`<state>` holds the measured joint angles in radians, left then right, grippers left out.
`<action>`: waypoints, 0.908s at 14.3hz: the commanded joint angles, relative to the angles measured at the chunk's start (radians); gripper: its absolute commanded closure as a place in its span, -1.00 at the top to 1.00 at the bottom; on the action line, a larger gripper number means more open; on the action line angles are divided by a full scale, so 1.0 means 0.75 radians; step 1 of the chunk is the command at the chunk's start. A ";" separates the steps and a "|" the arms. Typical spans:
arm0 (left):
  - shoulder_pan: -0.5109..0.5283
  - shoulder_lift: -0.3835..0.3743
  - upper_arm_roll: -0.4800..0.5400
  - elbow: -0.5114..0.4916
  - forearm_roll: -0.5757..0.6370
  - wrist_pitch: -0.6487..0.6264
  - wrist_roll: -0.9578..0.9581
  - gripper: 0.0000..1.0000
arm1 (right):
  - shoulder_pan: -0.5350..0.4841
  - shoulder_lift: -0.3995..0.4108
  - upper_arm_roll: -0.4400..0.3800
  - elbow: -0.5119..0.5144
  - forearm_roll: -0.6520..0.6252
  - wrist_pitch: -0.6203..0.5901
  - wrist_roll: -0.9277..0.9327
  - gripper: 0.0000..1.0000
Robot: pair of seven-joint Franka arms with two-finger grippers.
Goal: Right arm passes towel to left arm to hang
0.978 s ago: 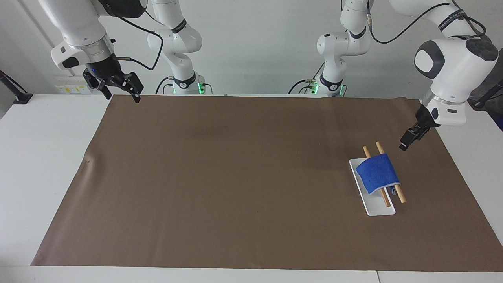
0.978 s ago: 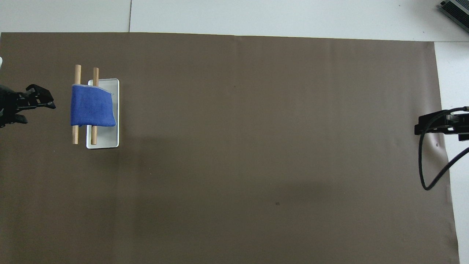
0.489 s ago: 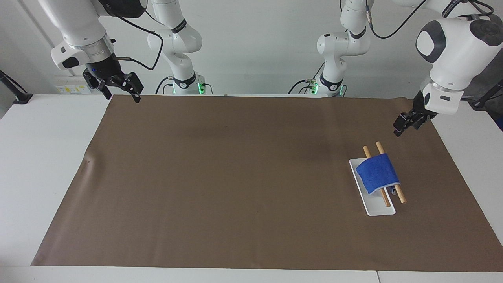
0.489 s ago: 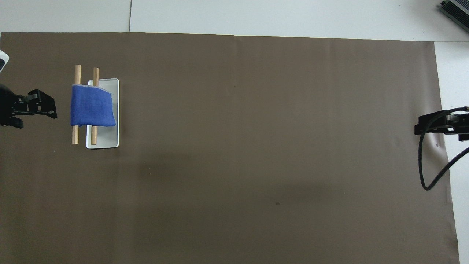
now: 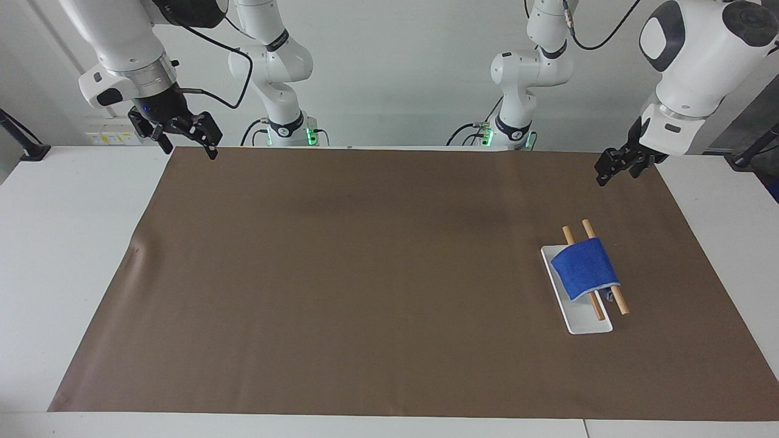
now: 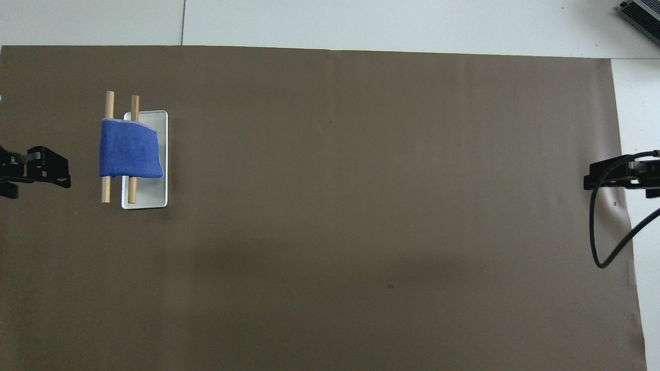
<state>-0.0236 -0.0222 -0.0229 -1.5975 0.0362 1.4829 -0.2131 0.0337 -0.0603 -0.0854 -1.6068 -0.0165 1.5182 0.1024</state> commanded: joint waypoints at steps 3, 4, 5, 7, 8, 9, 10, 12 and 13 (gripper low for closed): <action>-0.016 -0.009 0.010 0.079 0.009 -0.067 0.018 0.72 | 0.008 -0.034 -0.005 -0.032 0.020 -0.024 0.019 1.00; -0.016 -0.017 0.002 0.079 0.007 -0.067 0.016 0.84 | 0.008 -0.034 -0.005 -0.036 0.022 -0.024 0.015 1.00; -0.016 -0.032 0.002 0.073 0.007 -0.059 0.018 1.00 | 0.008 -0.034 -0.005 -0.034 0.022 -0.024 0.015 1.00; -0.016 -0.054 0.002 0.056 0.007 -0.046 0.016 1.00 | 0.012 -0.034 -0.003 -0.032 0.022 -0.024 0.015 1.00; -0.016 -0.054 -0.010 0.056 0.005 -0.040 0.008 1.00 | 0.012 -0.034 -0.003 -0.032 0.022 -0.024 0.015 1.00; -0.016 -0.054 -0.027 0.054 0.003 -0.016 0.012 1.00 | 0.010 -0.034 -0.005 -0.032 0.022 -0.024 0.017 1.00; -0.016 -0.054 -0.031 0.050 0.003 0.015 0.012 1.00 | 0.010 -0.034 -0.007 -0.032 0.022 -0.024 0.017 1.00; -0.016 -0.052 -0.031 0.038 -0.019 0.090 0.006 1.00 | 0.010 -0.034 -0.005 -0.032 0.022 -0.024 0.015 1.00; -0.016 -0.052 -0.029 0.034 -0.048 0.125 0.004 1.00 | 0.010 -0.034 -0.005 -0.032 0.022 -0.024 0.015 1.00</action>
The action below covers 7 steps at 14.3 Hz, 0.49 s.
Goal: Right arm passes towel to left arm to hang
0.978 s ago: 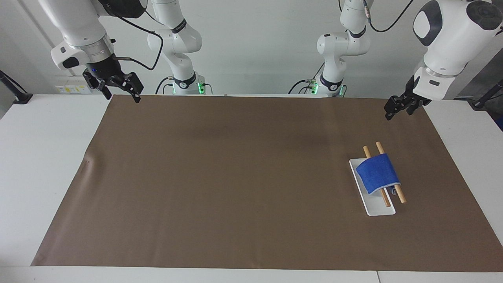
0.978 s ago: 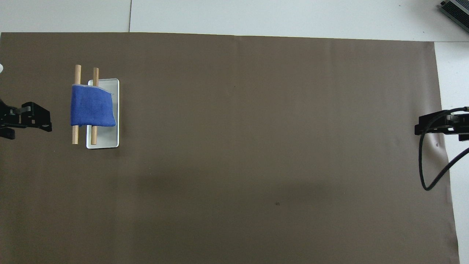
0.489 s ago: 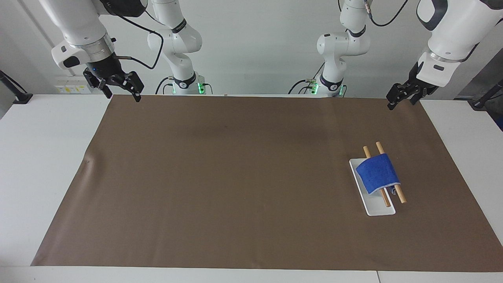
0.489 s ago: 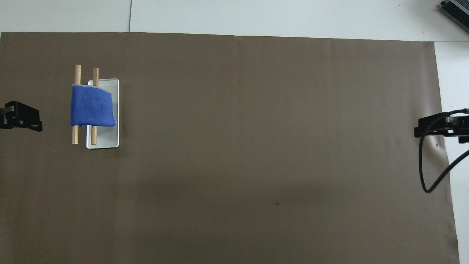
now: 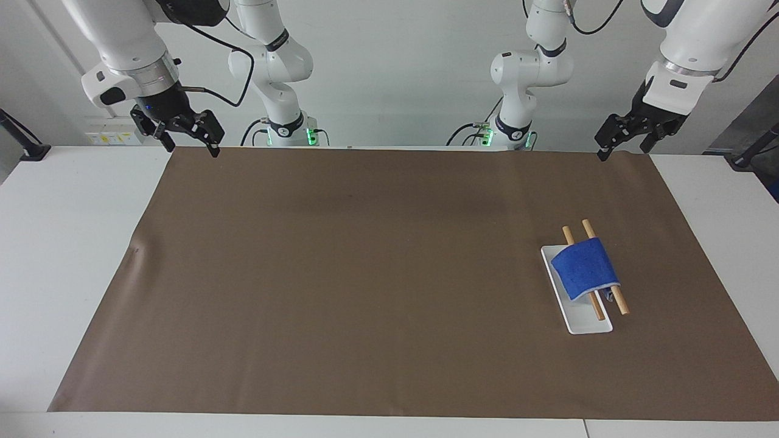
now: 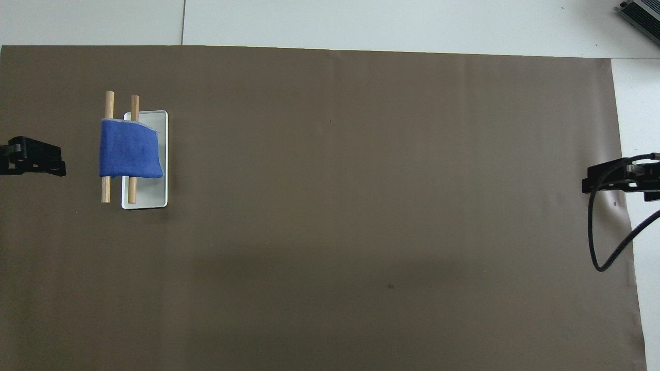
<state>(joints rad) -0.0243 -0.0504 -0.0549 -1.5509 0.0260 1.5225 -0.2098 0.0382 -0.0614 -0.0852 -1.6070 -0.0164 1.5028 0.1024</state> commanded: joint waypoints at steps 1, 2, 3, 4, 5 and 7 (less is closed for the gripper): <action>-0.013 -0.017 0.014 -0.037 -0.045 0.091 0.000 1.00 | 0.004 -0.033 -0.005 -0.032 0.020 -0.003 0.015 1.00; -0.013 -0.019 0.016 -0.047 -0.045 0.103 0.000 1.00 | 0.004 -0.033 -0.005 -0.032 0.022 -0.003 0.015 1.00; -0.013 -0.021 0.016 -0.057 -0.045 0.103 0.000 1.00 | 0.004 -0.033 -0.007 -0.034 0.022 -0.003 0.015 1.00; -0.011 -0.021 0.016 -0.061 -0.045 0.103 0.002 1.00 | 0.004 -0.033 -0.005 -0.032 0.022 -0.003 0.015 1.00; -0.011 -0.023 0.016 -0.061 -0.045 0.103 0.000 1.00 | 0.004 -0.033 -0.005 -0.032 0.022 -0.003 0.015 1.00; -0.011 -0.023 0.016 -0.067 -0.045 0.103 0.004 1.00 | 0.004 -0.033 -0.005 -0.032 0.020 -0.003 0.015 1.00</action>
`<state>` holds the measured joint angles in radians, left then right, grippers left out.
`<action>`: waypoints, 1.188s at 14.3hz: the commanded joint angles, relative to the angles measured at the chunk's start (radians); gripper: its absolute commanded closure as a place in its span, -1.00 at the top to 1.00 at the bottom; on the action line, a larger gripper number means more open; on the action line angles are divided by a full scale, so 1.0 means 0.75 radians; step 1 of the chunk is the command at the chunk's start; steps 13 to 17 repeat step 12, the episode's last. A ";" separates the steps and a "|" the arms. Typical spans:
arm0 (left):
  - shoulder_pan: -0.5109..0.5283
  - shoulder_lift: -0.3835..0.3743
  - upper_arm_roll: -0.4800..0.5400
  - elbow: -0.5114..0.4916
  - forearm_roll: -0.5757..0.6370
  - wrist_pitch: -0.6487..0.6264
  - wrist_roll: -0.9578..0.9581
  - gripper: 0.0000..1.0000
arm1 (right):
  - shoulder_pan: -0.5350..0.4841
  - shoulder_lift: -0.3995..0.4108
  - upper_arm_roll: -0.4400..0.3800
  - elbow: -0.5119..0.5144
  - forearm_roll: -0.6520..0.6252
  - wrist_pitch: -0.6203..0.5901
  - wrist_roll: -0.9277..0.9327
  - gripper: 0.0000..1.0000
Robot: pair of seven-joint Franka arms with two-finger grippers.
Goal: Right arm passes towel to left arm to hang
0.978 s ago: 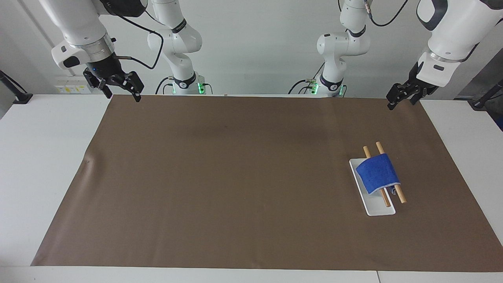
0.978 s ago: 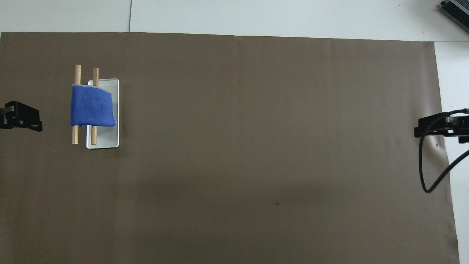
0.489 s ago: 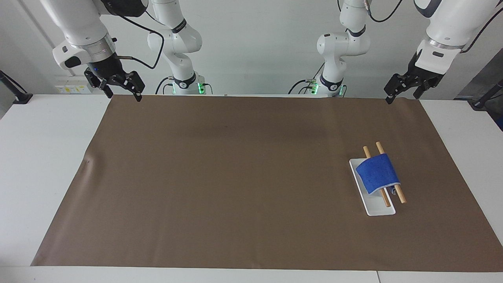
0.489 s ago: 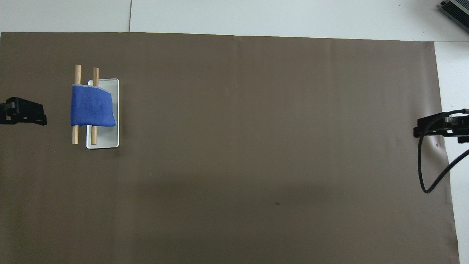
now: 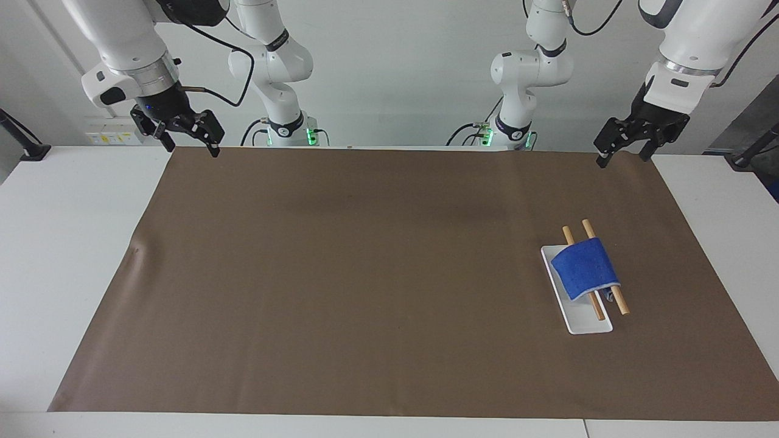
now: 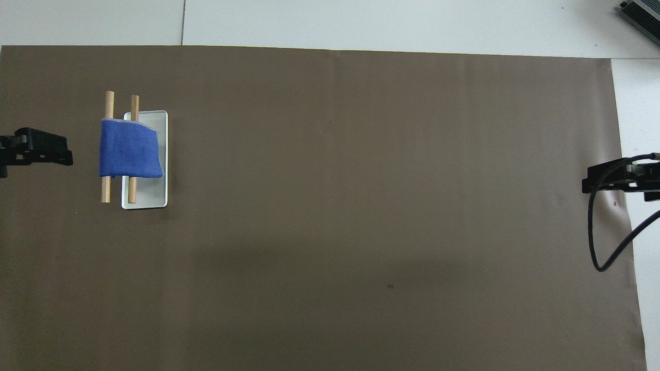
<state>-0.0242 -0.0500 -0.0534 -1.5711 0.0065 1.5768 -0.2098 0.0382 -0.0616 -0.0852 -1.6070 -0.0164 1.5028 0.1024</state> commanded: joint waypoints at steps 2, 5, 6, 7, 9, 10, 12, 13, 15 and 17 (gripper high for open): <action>-0.009 -0.027 0.014 -0.040 -0.019 0.031 0.006 1.00 | 0.004 -0.032 -0.005 -0.032 0.020 -0.003 0.015 1.00; -0.009 -0.034 0.014 -0.055 -0.019 0.029 0.000 1.00 | 0.004 -0.032 -0.005 -0.032 0.022 -0.003 0.015 1.00; -0.007 -0.034 0.014 -0.055 -0.019 0.029 0.004 1.00 | 0.004 -0.032 -0.005 -0.032 0.022 -0.003 0.017 1.00; -0.007 -0.034 0.014 -0.055 -0.019 0.029 0.016 1.00 | 0.004 -0.032 -0.005 -0.032 0.022 -0.003 0.015 1.00; -0.009 -0.034 0.014 -0.055 -0.019 0.031 0.016 1.00 | 0.004 -0.032 -0.007 -0.032 0.022 -0.003 0.015 1.00; -0.009 -0.034 0.014 -0.059 -0.019 0.031 0.018 1.00 | 0.004 -0.032 -0.005 -0.034 0.020 -0.003 0.015 1.00; -0.007 -0.042 0.014 -0.069 -0.017 0.031 0.057 1.00 | 0.004 -0.032 -0.005 -0.032 0.022 -0.003 0.015 1.00; -0.007 -0.042 0.014 -0.069 -0.017 0.031 0.057 1.00 | 0.004 -0.032 -0.005 -0.032 0.022 -0.003 0.015 1.00; -0.007 -0.042 0.014 -0.069 -0.017 0.031 0.057 1.00 | 0.004 -0.032 -0.005 -0.032 0.022 -0.003 0.015 1.00; -0.007 -0.042 0.014 -0.069 -0.017 0.031 0.057 1.00 | 0.004 -0.032 -0.005 -0.032 0.022 -0.003 0.015 1.00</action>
